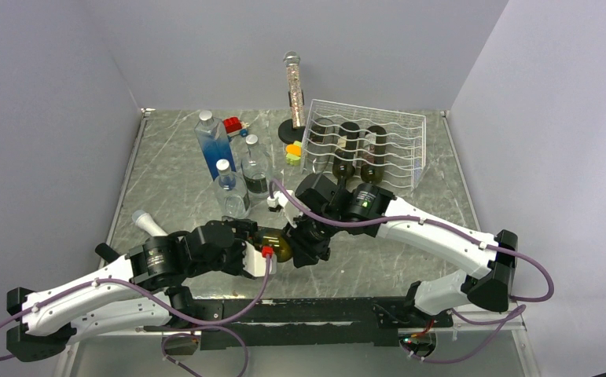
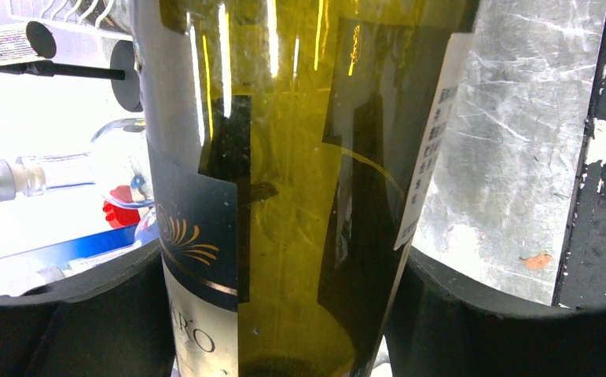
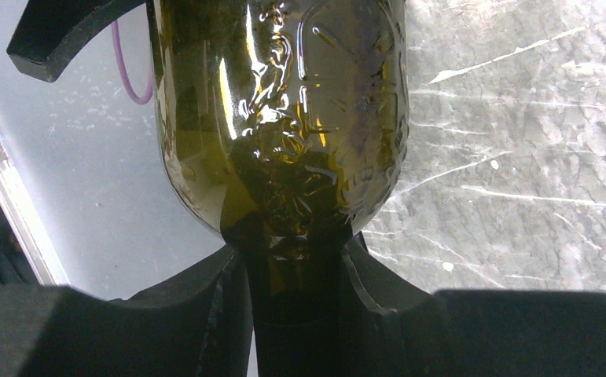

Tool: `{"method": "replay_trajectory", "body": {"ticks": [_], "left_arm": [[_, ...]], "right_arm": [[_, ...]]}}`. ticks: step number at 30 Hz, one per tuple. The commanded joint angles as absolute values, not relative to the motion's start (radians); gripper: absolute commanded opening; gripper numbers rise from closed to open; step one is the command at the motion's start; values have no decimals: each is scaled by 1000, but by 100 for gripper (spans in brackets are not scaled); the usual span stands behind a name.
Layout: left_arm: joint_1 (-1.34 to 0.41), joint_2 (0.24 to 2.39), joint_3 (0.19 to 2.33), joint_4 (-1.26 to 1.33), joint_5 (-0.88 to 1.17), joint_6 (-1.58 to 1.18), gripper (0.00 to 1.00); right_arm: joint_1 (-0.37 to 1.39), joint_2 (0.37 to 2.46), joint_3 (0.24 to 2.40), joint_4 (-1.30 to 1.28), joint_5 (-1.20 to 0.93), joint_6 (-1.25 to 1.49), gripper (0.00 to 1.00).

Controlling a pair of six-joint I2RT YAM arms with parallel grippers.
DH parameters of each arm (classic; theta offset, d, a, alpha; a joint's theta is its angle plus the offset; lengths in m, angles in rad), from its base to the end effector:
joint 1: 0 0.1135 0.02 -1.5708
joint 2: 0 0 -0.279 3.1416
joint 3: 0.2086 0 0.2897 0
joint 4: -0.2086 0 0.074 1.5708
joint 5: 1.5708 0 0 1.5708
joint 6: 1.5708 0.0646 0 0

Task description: Put the wine bottle on the wine rack

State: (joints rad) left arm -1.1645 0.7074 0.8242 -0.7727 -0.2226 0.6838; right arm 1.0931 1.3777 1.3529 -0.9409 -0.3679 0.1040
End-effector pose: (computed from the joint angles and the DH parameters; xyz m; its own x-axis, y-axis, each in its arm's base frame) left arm 0.0886 -0.1698 0.3039 0.3355 0.7793 -0.5293 0.7932 0.0695 0.6050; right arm 0.1300 0.3017 0.3298 -0.4719 -0.7008 -0.5351 -0.8784 0.3218 0.3533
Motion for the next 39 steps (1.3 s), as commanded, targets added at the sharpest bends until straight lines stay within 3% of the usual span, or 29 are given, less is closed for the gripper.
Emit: {"method": "replay_trajectory", "body": {"ticks": [1, 2, 4, 7, 8, 9, 29, 39], "left_arm": [[-1163, 662, 872, -438, -245, 591, 1], [-1163, 660, 869, -433, -249, 591, 2], [-1163, 658, 865, -422, -256, 585, 14], [-1163, 654, 855, -413, -270, 581, 61], [-1163, 653, 848, -412, -267, 587, 84], [-1163, 651, 835, -413, -262, 595, 98], [-1163, 585, 740, -350, -249, 571, 99], [-1163, 569, 729, -299, -150, 471, 99]], "right_arm": [[1100, 1404, 1368, -870, -366, 153, 12], [1100, 1404, 1367, -870, -362, 154, 1], [1100, 1399, 1366, -871, -331, 166, 0], [1100, 1377, 1364, -869, -270, 180, 0], [1100, 1366, 1363, -868, -254, 187, 0], [1099, 1355, 1364, -867, -231, 192, 0], [1057, 1146, 1319, -1048, 315, 403, 0], [791, 930, 1137, -1060, 372, 540, 0]]}}
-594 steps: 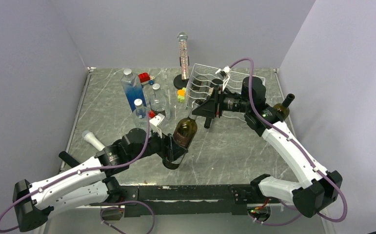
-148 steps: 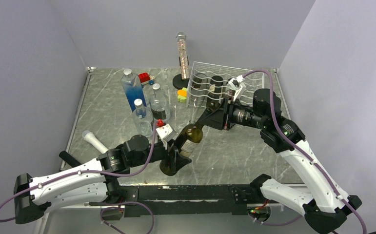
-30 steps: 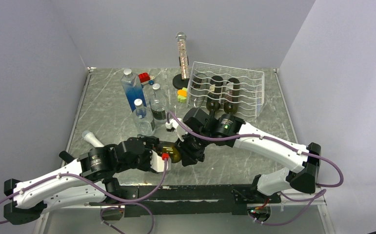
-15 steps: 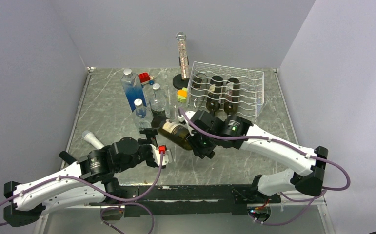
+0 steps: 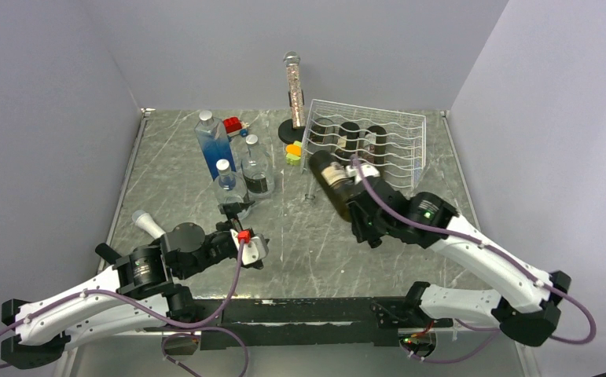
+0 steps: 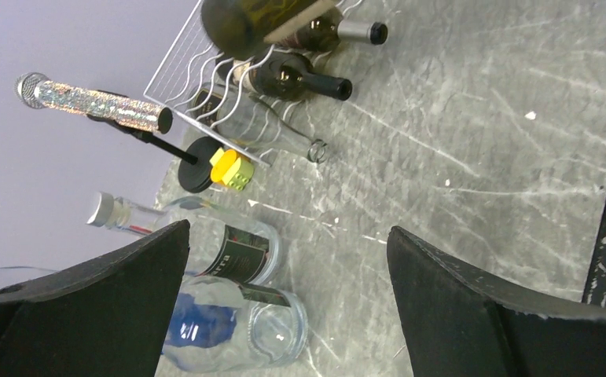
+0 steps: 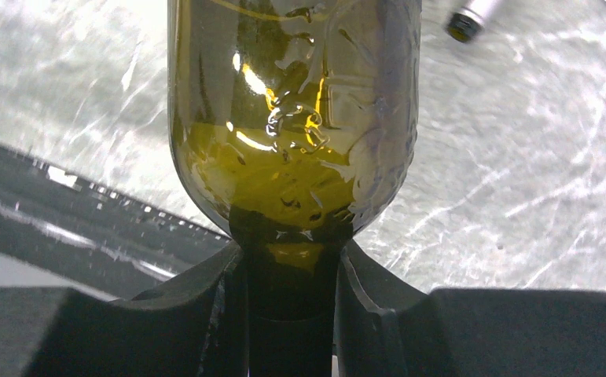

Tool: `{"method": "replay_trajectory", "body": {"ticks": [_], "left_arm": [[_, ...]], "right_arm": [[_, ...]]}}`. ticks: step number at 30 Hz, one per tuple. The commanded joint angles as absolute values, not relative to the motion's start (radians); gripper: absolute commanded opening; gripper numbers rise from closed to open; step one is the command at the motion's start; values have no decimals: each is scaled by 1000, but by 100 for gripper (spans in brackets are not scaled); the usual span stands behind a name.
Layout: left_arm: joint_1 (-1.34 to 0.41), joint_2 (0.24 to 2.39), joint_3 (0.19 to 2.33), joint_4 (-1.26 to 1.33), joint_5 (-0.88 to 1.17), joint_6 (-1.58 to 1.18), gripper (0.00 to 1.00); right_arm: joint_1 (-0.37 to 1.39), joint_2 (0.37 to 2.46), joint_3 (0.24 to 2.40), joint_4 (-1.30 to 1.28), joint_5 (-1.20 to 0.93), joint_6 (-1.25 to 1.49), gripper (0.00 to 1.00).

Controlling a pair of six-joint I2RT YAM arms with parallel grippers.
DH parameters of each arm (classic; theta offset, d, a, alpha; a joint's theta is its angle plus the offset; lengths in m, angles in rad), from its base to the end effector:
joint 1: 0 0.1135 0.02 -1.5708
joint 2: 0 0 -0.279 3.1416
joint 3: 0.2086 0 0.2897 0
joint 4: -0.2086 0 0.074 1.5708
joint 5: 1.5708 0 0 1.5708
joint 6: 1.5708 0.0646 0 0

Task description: Put the wine bottle on the wine rack

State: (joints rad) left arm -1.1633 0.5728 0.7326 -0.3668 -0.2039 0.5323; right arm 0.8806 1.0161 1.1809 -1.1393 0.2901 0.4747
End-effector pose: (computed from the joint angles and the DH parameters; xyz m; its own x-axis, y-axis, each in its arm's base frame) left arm 0.0874 -0.1694 0.3408 0.3463 0.4519 -0.8221 0.7484 0.3954 0.5325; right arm 0.1538 0.1572 0.3439 -0.7595 -0.2320 -0.6077 -0.3254 0.9444 0.0462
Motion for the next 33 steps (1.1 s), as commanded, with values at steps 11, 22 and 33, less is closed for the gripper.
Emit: {"method": "replay_trajectory", "body": {"ticks": [11, 22, 33], "left_arm": [[-1163, 621, 770, -354, -117, 461, 99], [-1163, 640, 776, -372, -120, 452, 99], [-1163, 618, 765, -377, -120, 437, 99]], "right_arm": [[563, 857, 1044, -1037, 152, 400, 0], [443, 843, 941, -1017, 66, 428, 0], [276, 806, 843, -916, 89, 481, 0]]}}
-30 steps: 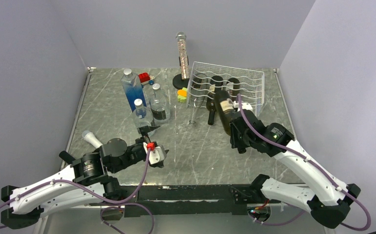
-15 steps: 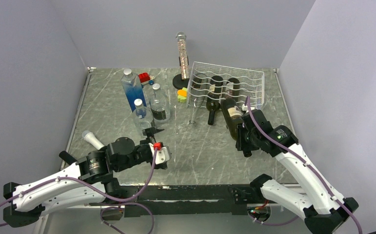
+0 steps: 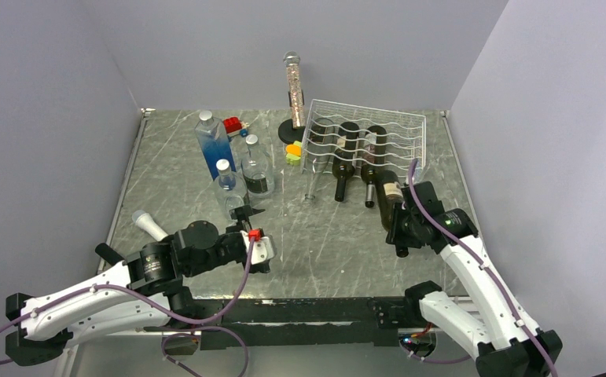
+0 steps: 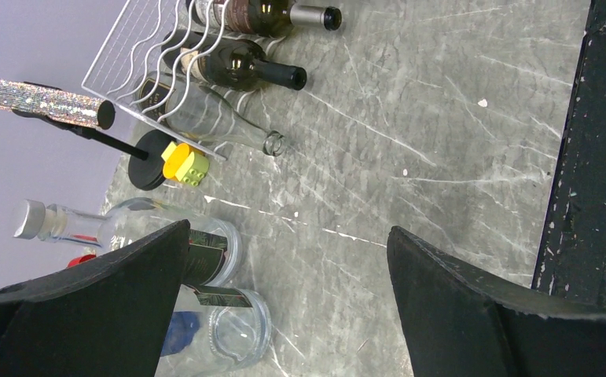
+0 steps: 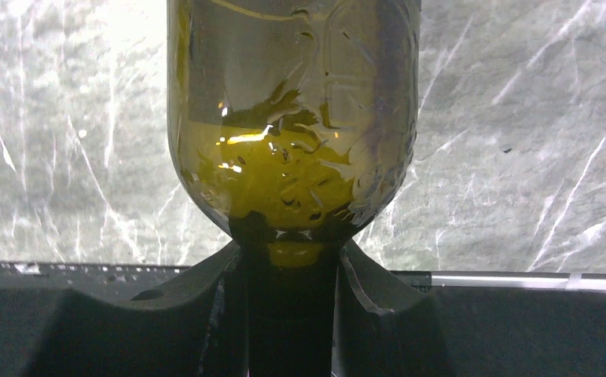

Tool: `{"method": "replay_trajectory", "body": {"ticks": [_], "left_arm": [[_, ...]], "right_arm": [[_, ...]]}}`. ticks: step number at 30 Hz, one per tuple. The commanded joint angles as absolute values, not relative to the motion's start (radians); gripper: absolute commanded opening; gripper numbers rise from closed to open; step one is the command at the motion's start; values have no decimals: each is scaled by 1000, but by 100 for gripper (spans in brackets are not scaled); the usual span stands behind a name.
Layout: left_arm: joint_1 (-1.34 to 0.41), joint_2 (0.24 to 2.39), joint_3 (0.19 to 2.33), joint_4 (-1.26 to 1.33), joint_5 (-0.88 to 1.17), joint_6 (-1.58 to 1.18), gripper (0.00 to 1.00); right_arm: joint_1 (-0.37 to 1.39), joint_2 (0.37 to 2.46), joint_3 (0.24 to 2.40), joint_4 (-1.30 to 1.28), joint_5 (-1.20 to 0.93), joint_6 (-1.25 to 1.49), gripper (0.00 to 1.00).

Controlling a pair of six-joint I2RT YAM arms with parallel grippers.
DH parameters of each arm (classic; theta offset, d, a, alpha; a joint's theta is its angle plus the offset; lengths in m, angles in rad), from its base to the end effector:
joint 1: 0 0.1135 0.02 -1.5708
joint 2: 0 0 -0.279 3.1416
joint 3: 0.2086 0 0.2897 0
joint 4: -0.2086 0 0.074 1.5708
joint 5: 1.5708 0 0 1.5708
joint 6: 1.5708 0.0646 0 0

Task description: Put the wine bottle on the wine rack

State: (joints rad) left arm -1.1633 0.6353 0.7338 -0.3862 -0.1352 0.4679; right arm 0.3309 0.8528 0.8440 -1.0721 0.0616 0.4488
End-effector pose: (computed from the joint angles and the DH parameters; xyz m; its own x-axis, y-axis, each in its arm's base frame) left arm 0.0888 -0.1838 0.3275 0.2868 0.4631 -0.8386 0.8170 0.3389 0.4666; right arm 0.1768 0.0565 0.2589 -0.8807 0.1554 -0.4475 0.0946 0.9833 0.1552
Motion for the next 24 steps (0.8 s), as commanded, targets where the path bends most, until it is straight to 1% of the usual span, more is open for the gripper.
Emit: {"method": "replay_trajectory", "body": {"ticks": [1, 7, 11, 16, 24], "left_arm": [[-1163, 616, 767, -381, -120, 434, 99], [-1163, 597, 763, -390, -127, 425, 99], [-1163, 596, 758, -379, -105, 406, 99], [-1163, 616, 795, -381, -27, 355, 99], [-1163, 621, 812, -340, 47, 302, 99]], "right_arm": [[261, 803, 830, -904, 77, 480, 0], [191, 799, 770, -830, 31, 466, 0], [176, 763, 714, -754, 24, 470, 0], [174, 730, 674, -662, 73, 499, 0], [172, 748, 578, -451, 161, 501, 0]]}}
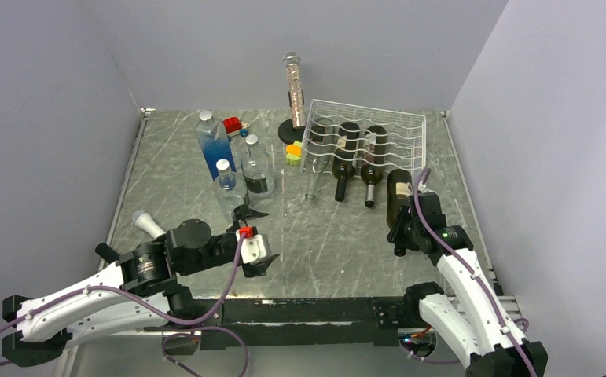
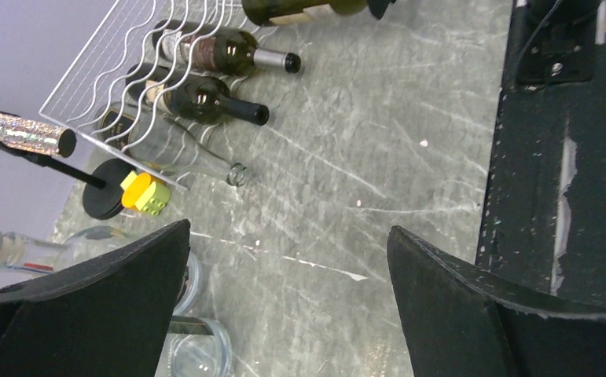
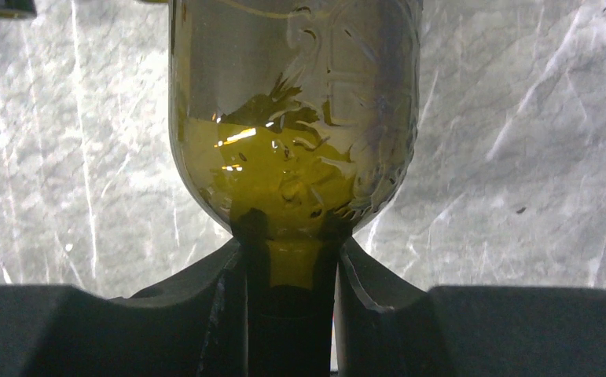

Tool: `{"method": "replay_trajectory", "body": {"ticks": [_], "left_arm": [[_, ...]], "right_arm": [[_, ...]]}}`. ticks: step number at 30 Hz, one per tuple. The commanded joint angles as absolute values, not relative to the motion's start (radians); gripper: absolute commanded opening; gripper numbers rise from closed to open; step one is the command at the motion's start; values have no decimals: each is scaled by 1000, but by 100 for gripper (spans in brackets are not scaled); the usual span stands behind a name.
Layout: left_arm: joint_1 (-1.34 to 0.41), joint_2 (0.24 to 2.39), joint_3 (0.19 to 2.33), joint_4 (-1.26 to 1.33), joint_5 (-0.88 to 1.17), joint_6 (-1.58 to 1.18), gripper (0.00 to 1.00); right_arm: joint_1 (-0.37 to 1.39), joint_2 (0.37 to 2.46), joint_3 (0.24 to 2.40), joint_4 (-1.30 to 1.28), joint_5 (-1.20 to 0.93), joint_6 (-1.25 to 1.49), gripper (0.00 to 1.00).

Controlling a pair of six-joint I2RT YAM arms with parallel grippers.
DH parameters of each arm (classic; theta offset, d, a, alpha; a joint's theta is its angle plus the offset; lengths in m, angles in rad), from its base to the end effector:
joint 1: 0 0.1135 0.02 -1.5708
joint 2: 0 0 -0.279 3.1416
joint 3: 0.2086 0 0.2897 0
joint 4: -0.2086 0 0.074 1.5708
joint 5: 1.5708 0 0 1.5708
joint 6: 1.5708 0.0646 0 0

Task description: Put the wine bottle on the wine rack

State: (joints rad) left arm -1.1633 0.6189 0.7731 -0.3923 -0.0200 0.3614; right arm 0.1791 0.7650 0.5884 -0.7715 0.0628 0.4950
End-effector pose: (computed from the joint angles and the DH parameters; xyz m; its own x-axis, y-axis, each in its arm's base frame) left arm 0.0798 -0.1815 0.3455 0.2344 0.3490 -0.9073 0.8845 0.3108 0.3480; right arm 0.1867 0.0297 0.2035 -0.7707 0.3423 -0.5374 0.2550 0.9387 0.2322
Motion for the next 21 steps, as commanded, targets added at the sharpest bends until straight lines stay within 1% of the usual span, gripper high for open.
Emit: {"method": "replay_trajectory", "body": {"ticks": [1, 5, 10, 15, 21], "left_arm": [[-1163, 627, 814, -339, 66, 284, 99], [-1163, 660, 812, -334, 134, 244, 99], [-1163, 676, 807, -328, 140, 209, 99], [-1163, 674, 813, -324, 104, 192, 99], [-1163, 648, 803, -311, 97, 197, 99]], "right_arm": [[172, 752, 569, -425, 166, 504, 0], [172, 744, 524, -315, 195, 504, 0], [172, 732, 472, -164, 218, 487, 0], [171, 812, 498, -69, 230, 431, 0], [161, 890, 492, 108, 243, 322, 0]]}}
